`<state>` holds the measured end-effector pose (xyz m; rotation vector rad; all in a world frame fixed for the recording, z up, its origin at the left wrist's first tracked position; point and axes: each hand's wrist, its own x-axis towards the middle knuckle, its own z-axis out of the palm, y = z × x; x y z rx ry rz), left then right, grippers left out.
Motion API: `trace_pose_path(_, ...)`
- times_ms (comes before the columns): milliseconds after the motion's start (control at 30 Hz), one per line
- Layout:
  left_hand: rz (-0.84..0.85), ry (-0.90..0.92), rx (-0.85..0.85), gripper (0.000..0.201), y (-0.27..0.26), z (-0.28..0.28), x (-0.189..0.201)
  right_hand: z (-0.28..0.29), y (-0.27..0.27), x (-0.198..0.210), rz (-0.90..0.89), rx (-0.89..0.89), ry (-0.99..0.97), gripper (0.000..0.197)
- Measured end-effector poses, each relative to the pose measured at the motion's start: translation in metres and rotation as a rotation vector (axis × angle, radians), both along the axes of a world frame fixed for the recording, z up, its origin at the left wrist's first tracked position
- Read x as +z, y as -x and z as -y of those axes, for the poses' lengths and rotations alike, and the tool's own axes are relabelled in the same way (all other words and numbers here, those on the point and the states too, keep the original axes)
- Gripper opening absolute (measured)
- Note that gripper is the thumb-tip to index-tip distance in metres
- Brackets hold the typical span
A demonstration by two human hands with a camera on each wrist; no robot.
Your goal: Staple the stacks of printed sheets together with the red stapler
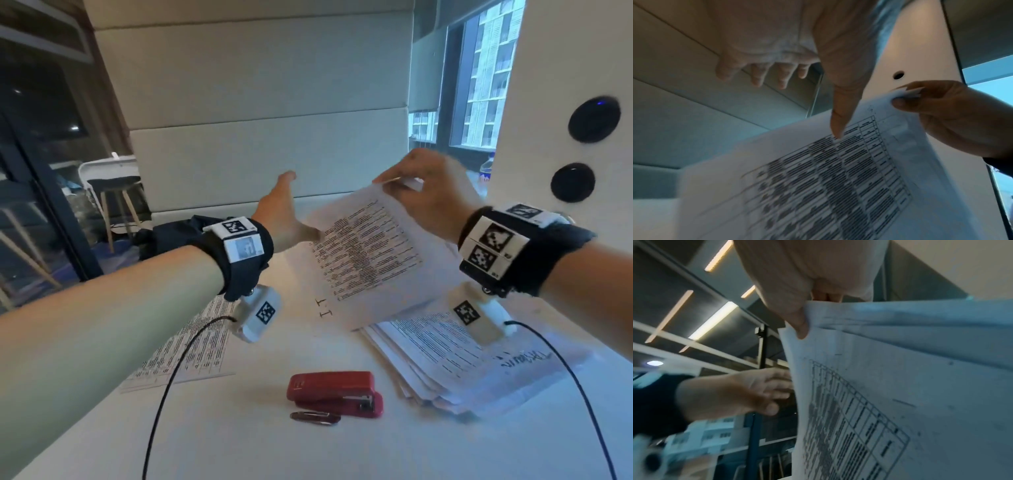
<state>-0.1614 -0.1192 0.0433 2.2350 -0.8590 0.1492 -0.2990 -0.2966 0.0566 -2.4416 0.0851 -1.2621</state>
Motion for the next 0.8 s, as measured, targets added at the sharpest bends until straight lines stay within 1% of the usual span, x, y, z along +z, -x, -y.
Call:
trace_pose_path(67,0.035,-0.093,-0.057,0.12,0.005,0.002,0.014,-0.018,0.0,0.004,0.071,0.113,0.148,0.015)
trace_pose_path(133,0.004,-0.162,-0.087,0.12,0.006,0.0,0.025,-0.031,0.003,0.008,0.107,0.205,0.273,0.015)
trace_pose_path(167,-0.006,-0.174,-0.102,0.111,0.006,-0.003,0.028,-0.036,0.005,0.01,0.129,0.238,0.323,0.017)
trace_pose_path(200,-0.005,-0.171,-0.122,0.095,0.004,-0.007,0.03,-0.039,0.007,0.011,0.156,0.264,0.362,0.022)
trace_pose_path(267,-0.013,-0.155,-0.162,0.055,0.003,-0.017,0.032,-0.044,0.012,0.013,0.188,0.299,0.397,0.032)
trace_pose_path(300,-0.027,-0.155,-0.173,0.044,0.002,-0.023,0.033,-0.045,0.014,0.014,0.187,0.314,0.4,0.034)
trace_pose_path(333,-0.049,-0.151,-0.188,0.038,0.002,-0.028,0.033,-0.048,0.017,0.015,0.184,0.337,0.396,0.033)
trace_pose_path(400,-0.094,-0.135,-0.216,0.028,0.007,-0.04,0.032,-0.054,0.022,0.017,0.193,0.41,0.364,0.026)
trace_pose_path(433,-0.09,-0.137,-0.227,0.022,0.01,-0.045,0.032,-0.057,0.025,0.018,0.209,0.441,0.343,0.023)
trace_pose_path(500,-0.049,-0.12,-0.225,0.014,0.014,-0.057,0.036,-0.067,0.029,0.022,0.26,0.449,0.297,0.017)
trace_pose_path(533,-0.015,-0.094,-0.203,0.012,0.014,-0.063,0.039,-0.072,0.031,0.025,0.285,0.434,0.263,0.019)
trace_pose_path(567,0.027,-0.045,-0.184,0.012,0.015,-0.068,0.043,-0.075,0.032,0.029,0.302,0.411,0.221,0.026)
trace_pose_path(633,0.133,0.07,-0.153,0.013,0.014,-0.077,0.055,-0.081,0.035,0.035,0.306,0.366,0.123,0.051)
trace_pose_path(700,0.256,0.139,-0.109,0.02,0.017,-0.09,0.071,-0.085,0.038,0.04,0.302,0.323,0.019,0.07)
trace_pose_path(733,0.287,0.161,-0.086,0.016,0.02,-0.094,0.08,-0.085,0.04,0.041,0.289,0.299,-0.043,0.076)
trace_pose_path(767,0.322,0.143,-0.058,0.011,0.023,-0.103,0.091,-0.086,0.04,0.041,0.257,0.273,-0.116,0.08)
trace_pose_path(800,0.366,0.106,-0.039,0.013,0.026,-0.112,0.102,-0.088,0.039,0.039,0.203,0.238,-0.191,0.08)
